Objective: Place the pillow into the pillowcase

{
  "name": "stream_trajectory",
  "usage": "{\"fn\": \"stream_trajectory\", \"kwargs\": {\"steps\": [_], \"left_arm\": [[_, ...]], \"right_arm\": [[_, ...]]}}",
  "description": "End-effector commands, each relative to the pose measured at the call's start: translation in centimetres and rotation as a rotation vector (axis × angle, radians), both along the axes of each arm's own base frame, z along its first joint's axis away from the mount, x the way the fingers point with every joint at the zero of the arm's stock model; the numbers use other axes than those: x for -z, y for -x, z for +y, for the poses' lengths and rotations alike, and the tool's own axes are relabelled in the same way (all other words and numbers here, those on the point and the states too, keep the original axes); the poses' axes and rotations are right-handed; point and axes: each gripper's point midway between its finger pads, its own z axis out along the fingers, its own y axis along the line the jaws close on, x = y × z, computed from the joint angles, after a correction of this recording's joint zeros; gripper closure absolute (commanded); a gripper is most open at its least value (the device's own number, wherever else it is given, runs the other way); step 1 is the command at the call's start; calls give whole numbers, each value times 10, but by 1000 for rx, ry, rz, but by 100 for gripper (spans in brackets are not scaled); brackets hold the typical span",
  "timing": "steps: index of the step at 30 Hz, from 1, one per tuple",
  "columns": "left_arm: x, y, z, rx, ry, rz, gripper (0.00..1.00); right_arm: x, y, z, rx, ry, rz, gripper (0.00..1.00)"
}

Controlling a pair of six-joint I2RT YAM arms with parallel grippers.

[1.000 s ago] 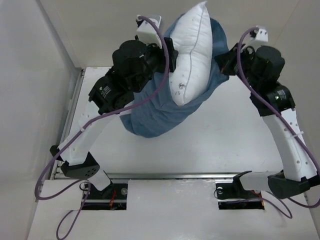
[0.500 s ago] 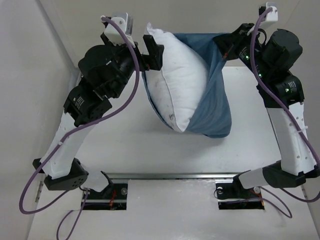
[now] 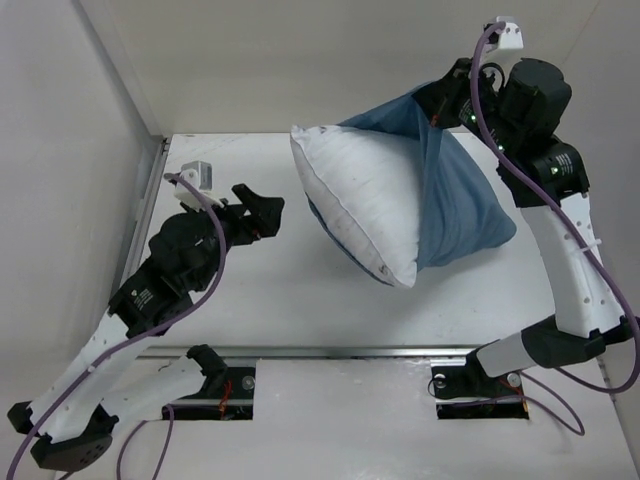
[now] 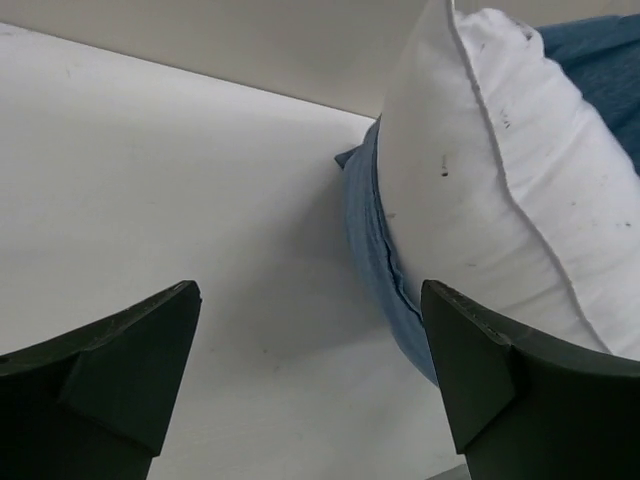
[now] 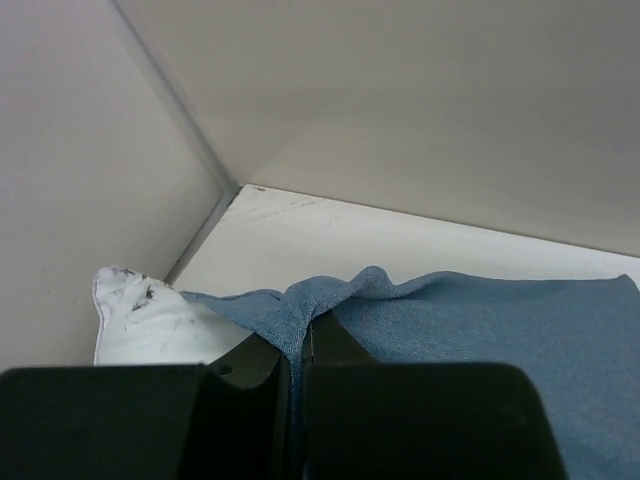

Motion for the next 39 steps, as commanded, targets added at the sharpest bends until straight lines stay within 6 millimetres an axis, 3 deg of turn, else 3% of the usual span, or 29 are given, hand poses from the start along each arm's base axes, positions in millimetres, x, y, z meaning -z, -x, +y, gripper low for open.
{"fn": "stream_trajectory", "kwargs": {"steps": [1, 4, 5, 6, 8, 11, 12, 14, 15, 16, 17, 18, 20, 23, 24, 25, 26, 27, 29, 31, 33, 34, 35, 37, 39], "left_arm": [[13, 2, -17, 36, 125, 57, 10], [53, 5, -32, 95, 122, 137, 10], [59, 6, -37, 114, 131, 147, 10], [58, 5, -43, 137, 151, 129, 10], [78, 3, -58, 187, 140, 160, 11], [110, -12, -71, 181, 104, 211, 19], [116, -16, -74, 179, 94, 223, 33], [148, -28, -81, 173, 58, 286, 54], [153, -32, -85, 192, 51, 293, 65], [175, -38, -88, 197, 30, 343, 76], [177, -38, -98, 236, 42, 346, 97], [185, -38, -101, 248, 39, 358, 100], [187, -50, -112, 283, 50, 314, 100], [190, -54, -131, 361, 64, 281, 100], [173, -63, -138, 370, 84, 224, 100], [169, -67, -144, 389, 82, 206, 100], [165, -70, -150, 409, 84, 190, 100], [154, -74, -163, 459, 93, 165, 100], [145, -78, -173, 501, 85, 142, 100], [129, -82, -178, 518, 97, 96, 100], [122, -88, -176, 483, 102, 74, 100], [108, -96, -170, 452, 121, 28, 100], [106, -103, -165, 406, 121, 14, 100], [103, -120, -152, 343, 145, 4, 100], [104, -118, -158, 410, 187, 11, 100]], "right_arm": [[-57, 16, 12, -35, -73, -214, 100], [-26, 19, 41, -96, -25, -182, 100], [1, 21, 61, -126, 5, -134, 100], [16, 23, 74, -155, 17, -110, 100], [44, 30, 103, -230, 39, -73, 100], [103, 33, 141, -334, 100, 25, 100], [119, 42, 157, -381, 119, 54, 100], [151, 45, 173, -413, 167, 125, 100], [159, 52, 181, -434, 181, 141, 100], [159, 52, 181, -434, 181, 142, 100], [164, 55, 187, -454, 188, 151, 100], [171, 55, 187, -454, 187, 170, 100], [177, 66, 199, -523, 172, 190, 100], [170, 89, 223, -618, 146, 219, 100], [184, 96, 233, -656, 173, 265, 100], [186, 106, 242, -700, 173, 284, 100], [175, 127, 256, -801, 153, 283, 100], [187, 135, 266, -855, 171, 326, 100], [187, 146, 276, -921, 159, 372, 100], [179, 143, 281, -919, 145, 384, 100], [184, 142, 284, -913, 136, 415, 100], [181, 145, 285, -930, 121, 417, 100], [169, 149, 285, -944, 81, 418, 100], [164, 174, 291, -1054, 51, 420, 100], [157, 178, 288, -1071, 44, 408, 100]]}}
